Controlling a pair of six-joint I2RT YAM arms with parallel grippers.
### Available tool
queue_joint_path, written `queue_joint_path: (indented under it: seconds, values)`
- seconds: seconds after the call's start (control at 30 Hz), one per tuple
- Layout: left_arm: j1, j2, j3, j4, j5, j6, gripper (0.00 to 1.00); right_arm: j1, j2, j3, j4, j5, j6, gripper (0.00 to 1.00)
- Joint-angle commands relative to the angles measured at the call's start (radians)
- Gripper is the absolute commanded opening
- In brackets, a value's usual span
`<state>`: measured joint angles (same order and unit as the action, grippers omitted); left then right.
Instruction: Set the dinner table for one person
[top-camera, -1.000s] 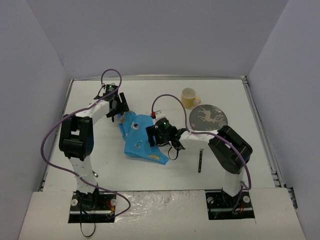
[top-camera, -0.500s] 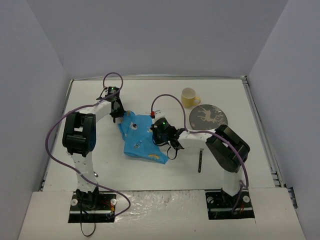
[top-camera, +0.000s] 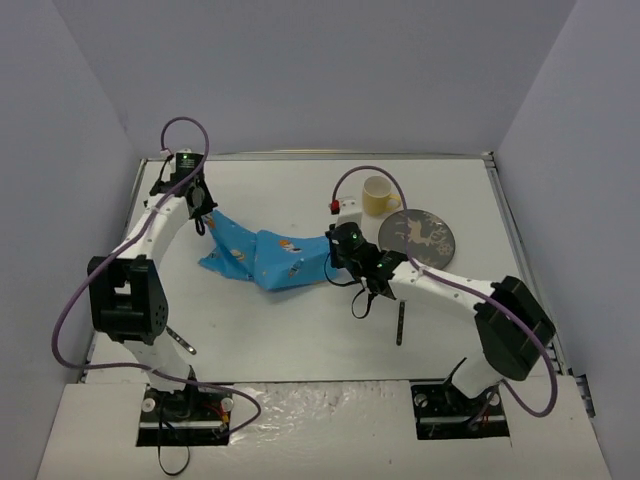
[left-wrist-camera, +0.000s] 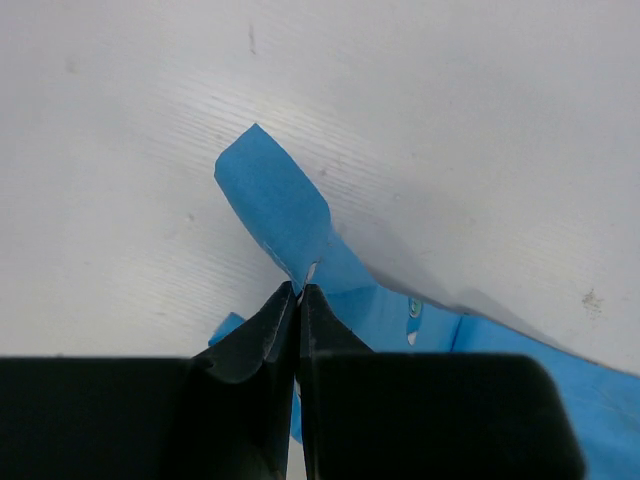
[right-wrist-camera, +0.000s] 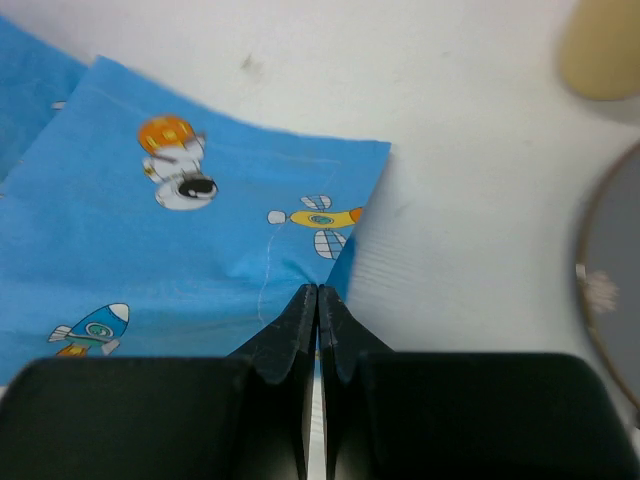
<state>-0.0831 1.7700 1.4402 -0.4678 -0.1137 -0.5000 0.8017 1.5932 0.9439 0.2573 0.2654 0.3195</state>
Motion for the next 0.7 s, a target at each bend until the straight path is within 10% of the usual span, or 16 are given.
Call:
queue_joint_path:
  seconds: [0.0, 0.67]
  values:
    - [0.007, -0.154, 0.017, -0.061, -0.102, 0.047, 0.0, -0.021, -0.137, -0.083, -0.059, 0.166, 0.062, 0.0]
    - [0.134, -0.38, -0.057, -0.031, -0.068, 0.101, 0.0, -0.037, -0.463, -0.322, -0.12, 0.168, 0.129, 0.0]
